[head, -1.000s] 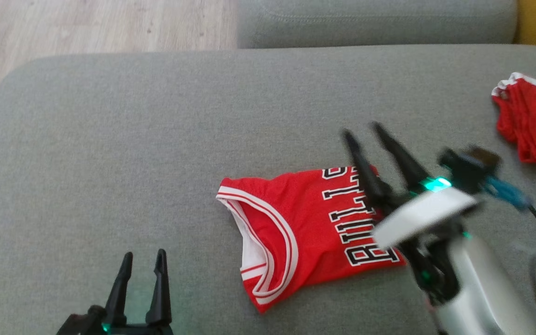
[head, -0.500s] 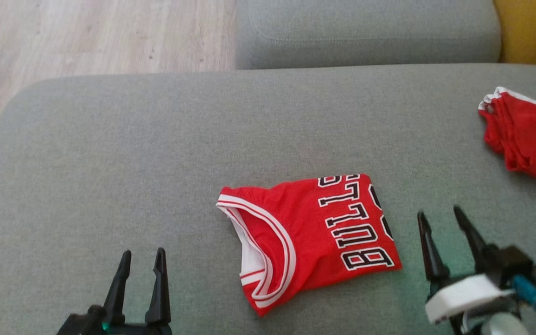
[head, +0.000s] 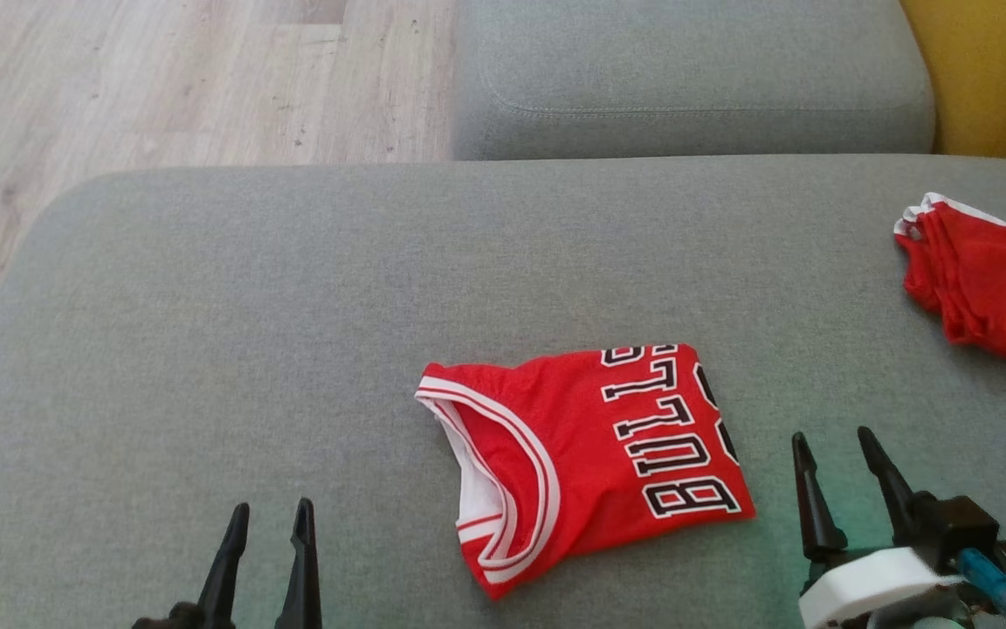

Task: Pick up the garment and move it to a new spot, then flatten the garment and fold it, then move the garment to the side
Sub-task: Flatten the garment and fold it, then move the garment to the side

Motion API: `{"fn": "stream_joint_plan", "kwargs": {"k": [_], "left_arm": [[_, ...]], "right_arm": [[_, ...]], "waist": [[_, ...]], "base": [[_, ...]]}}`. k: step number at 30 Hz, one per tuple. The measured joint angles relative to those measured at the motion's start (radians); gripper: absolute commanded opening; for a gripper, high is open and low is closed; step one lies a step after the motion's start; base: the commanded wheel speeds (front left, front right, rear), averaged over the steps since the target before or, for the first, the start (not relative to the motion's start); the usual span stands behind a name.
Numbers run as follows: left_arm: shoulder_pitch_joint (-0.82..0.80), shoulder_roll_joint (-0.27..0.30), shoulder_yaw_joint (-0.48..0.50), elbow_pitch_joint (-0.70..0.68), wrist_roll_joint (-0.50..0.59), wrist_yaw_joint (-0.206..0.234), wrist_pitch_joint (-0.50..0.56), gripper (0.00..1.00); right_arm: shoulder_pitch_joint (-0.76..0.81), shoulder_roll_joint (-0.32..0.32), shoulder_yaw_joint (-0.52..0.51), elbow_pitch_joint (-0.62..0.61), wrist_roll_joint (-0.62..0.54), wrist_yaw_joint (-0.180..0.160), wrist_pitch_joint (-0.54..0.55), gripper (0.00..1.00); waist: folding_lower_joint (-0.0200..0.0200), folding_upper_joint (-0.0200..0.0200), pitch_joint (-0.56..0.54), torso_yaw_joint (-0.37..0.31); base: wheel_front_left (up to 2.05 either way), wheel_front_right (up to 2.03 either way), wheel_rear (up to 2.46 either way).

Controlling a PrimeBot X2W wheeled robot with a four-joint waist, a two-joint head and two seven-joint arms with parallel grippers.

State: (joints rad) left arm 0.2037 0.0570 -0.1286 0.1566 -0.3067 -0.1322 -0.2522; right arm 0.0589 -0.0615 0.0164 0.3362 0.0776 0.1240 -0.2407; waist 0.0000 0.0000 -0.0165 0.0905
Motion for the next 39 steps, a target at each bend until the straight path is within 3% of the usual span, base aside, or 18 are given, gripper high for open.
{"fn": "stream_joint_plan", "kwargs": {"k": [25, 29, 32, 39], "left_arm": [[-0.004, 0.027, -0.002, 0.067, 0.000, 0.000, 0.000, 1.00], [-0.005, 0.030, -0.004, 0.067, 0.000, 0.000, 0.000, 1.00], [-0.010, 0.035, -0.006, 0.068, 0.000, 0.000, 0.000, 1.00], [-0.050, 0.055, -0.029, 0.074, -0.003, 0.000, 0.000, 1.00]], "right_arm": [[0.036, 0.016, -0.032, 0.018, 0.020, 0.000, -0.007, 1.00], [0.026, 0.016, -0.018, 0.017, 0.080, 0.000, -0.005, 1.00], [-0.014, 0.016, 0.013, -0.009, 0.135, 0.000, 0.065, 1.00], [-0.198, -0.010, 0.121, -0.063, 0.304, 0.000, 0.453, 1.00]], "waist": [[0.0000, 0.0000, -0.006, -0.028], [0.0000, 0.0000, 0.000, -0.030], [0.0001, 0.0000, 0.008, -0.033], [0.0002, -0.0001, 0.054, -0.038]], "base": [[0.00, 0.00, 0.00], [0.00, 0.00, 0.00], [0.00, 0.00, 0.00], [0.00, 0.00, 0.00]]}}
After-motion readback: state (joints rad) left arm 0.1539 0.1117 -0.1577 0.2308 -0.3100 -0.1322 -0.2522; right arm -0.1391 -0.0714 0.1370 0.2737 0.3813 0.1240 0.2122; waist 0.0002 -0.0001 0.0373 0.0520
